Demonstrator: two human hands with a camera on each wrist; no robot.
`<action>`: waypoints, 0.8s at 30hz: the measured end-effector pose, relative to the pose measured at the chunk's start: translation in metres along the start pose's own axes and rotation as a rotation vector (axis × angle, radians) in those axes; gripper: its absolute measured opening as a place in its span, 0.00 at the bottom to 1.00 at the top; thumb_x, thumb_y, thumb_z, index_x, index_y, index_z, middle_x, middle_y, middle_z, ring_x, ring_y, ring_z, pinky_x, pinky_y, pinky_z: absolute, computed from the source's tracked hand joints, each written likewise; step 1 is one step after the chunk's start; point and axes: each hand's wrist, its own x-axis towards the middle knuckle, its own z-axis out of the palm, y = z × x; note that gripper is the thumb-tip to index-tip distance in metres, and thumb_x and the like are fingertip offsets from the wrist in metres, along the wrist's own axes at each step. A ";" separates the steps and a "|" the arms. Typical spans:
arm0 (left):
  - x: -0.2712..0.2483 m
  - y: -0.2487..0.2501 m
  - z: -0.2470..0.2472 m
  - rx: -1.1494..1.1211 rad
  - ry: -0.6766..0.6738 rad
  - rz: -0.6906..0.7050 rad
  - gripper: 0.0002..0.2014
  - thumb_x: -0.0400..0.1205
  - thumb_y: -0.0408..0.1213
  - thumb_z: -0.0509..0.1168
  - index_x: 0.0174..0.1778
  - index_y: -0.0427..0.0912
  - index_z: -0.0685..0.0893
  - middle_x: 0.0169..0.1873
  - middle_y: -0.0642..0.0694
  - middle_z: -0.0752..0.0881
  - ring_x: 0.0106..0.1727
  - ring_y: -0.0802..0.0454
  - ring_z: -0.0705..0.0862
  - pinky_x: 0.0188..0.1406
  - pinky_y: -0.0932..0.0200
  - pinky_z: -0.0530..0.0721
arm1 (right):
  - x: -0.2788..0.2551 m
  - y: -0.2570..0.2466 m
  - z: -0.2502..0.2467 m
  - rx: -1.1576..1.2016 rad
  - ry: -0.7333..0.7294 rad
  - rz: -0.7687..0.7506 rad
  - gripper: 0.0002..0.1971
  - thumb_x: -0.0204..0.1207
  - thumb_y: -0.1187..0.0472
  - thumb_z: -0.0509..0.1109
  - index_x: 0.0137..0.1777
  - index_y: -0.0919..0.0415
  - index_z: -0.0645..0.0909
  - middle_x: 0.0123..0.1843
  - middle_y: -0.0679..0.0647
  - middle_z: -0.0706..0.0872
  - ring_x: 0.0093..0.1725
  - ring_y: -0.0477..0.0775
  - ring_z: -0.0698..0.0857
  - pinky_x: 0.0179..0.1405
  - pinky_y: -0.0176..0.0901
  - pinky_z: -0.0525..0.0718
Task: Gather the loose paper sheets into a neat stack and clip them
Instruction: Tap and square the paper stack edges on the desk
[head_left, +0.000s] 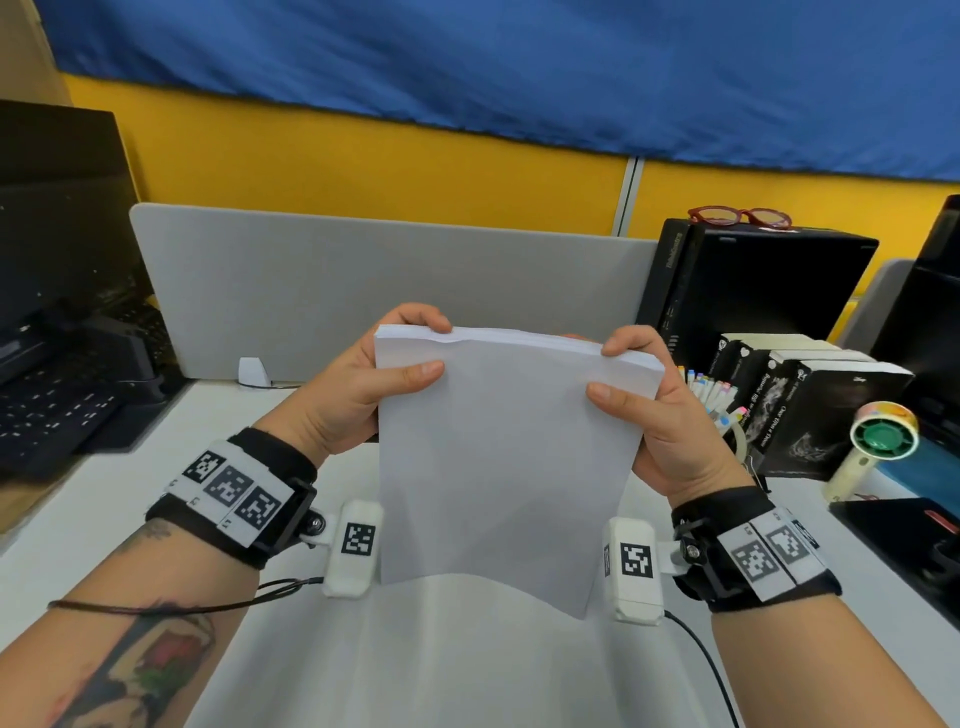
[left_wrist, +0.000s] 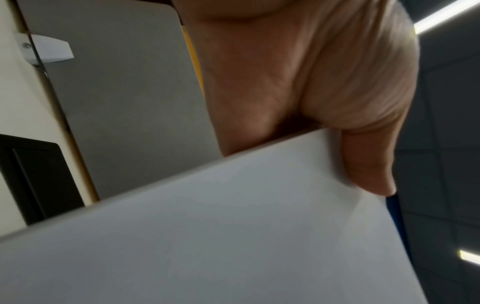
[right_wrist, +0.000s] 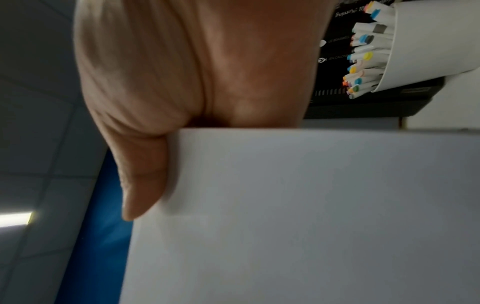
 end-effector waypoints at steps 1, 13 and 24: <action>-0.001 -0.001 0.000 0.005 0.000 -0.006 0.16 0.71 0.42 0.84 0.50 0.59 0.86 0.50 0.50 0.91 0.47 0.47 0.92 0.40 0.51 0.93 | 0.000 0.000 0.000 -0.010 0.011 0.006 0.17 0.73 0.71 0.72 0.54 0.49 0.77 0.67 0.63 0.81 0.60 0.69 0.86 0.51 0.58 0.91; -0.003 0.001 0.008 0.050 0.101 0.008 0.17 0.72 0.57 0.81 0.54 0.62 0.87 0.48 0.51 0.91 0.45 0.50 0.92 0.35 0.51 0.92 | 0.001 0.005 0.005 -0.077 0.145 -0.018 0.14 0.76 0.68 0.71 0.56 0.50 0.78 0.58 0.57 0.82 0.53 0.62 0.87 0.46 0.55 0.92; 0.001 -0.006 0.022 0.160 0.259 0.169 0.05 0.80 0.44 0.70 0.47 0.61 0.86 0.43 0.57 0.88 0.44 0.54 0.89 0.38 0.57 0.90 | -0.001 0.005 0.016 -0.241 0.279 -0.192 0.15 0.72 0.69 0.75 0.54 0.52 0.78 0.53 0.50 0.85 0.50 0.56 0.87 0.42 0.54 0.89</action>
